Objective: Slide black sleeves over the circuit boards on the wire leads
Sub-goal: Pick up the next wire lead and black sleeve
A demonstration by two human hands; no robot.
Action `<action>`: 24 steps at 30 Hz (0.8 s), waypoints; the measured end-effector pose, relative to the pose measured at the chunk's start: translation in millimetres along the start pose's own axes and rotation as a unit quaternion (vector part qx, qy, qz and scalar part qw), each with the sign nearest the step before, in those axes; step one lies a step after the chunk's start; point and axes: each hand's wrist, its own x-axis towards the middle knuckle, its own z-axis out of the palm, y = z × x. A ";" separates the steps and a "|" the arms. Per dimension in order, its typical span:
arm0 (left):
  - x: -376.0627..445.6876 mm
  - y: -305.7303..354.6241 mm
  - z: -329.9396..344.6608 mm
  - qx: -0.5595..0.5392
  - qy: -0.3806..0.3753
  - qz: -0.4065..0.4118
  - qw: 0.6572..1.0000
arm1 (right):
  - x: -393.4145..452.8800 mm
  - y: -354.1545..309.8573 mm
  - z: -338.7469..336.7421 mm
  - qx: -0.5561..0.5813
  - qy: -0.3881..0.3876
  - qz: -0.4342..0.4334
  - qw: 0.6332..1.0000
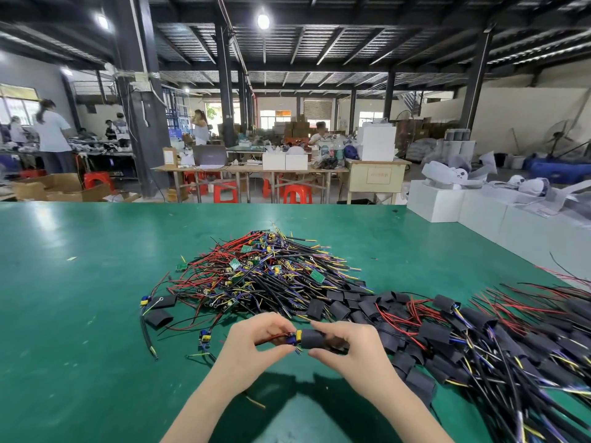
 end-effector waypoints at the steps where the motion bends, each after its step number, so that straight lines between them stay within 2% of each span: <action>1: 0.0 -0.5 0.2 0.000 0.006 0.001 1.000 | -0.6 0.5 0.5 0.001 0.001 -0.004 1.000; 7: 2.4 -3.3 2.0 -0.036 0.007 -0.032 0.999 | 0.0 -1.8 0.2 -0.009 0.033 -0.045 0.998; 12: 3.1 -2.0 0.7 -0.088 0.003 -0.043 0.995 | -0.5 -3.3 -1.8 0.040 0.039 -0.042 0.998; 18: 2.0 -4.1 -0.9 -0.063 0.008 -0.019 0.998 | -2.0 -2.4 0.4 0.012 0.006 -0.033 0.999; 24: 2.6 -4.6 2.2 -0.053 -0.001 -0.051 0.997 | -1.0 -0.8 -0.3 0.004 -0.004 -0.046 0.999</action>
